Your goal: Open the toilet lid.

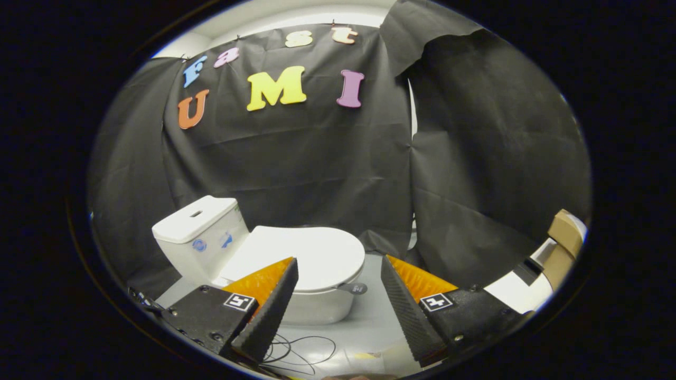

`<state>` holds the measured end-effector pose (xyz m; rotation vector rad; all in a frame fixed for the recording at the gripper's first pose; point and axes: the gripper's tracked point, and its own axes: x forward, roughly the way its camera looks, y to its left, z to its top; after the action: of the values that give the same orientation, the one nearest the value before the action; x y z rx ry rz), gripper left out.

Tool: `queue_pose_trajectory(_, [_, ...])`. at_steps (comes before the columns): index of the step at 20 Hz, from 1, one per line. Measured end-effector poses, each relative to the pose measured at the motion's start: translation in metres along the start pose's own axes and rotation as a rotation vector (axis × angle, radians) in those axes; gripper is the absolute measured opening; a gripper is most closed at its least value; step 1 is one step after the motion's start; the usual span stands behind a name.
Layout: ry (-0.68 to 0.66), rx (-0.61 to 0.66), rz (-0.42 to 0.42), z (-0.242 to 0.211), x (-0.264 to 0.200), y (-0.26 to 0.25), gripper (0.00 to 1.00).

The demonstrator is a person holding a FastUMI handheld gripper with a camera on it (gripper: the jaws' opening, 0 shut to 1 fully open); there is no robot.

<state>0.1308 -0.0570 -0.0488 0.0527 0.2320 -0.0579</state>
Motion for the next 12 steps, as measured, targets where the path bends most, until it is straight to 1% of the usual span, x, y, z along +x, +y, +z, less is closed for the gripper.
queue_pose_trajectory(6, [0.056,0.008,-0.008,-0.002,0.048,-0.014,0.99])
queue_pose_trajectory(12, [0.152,0.067,0.011,-0.028,0.088,-0.019,0.99])
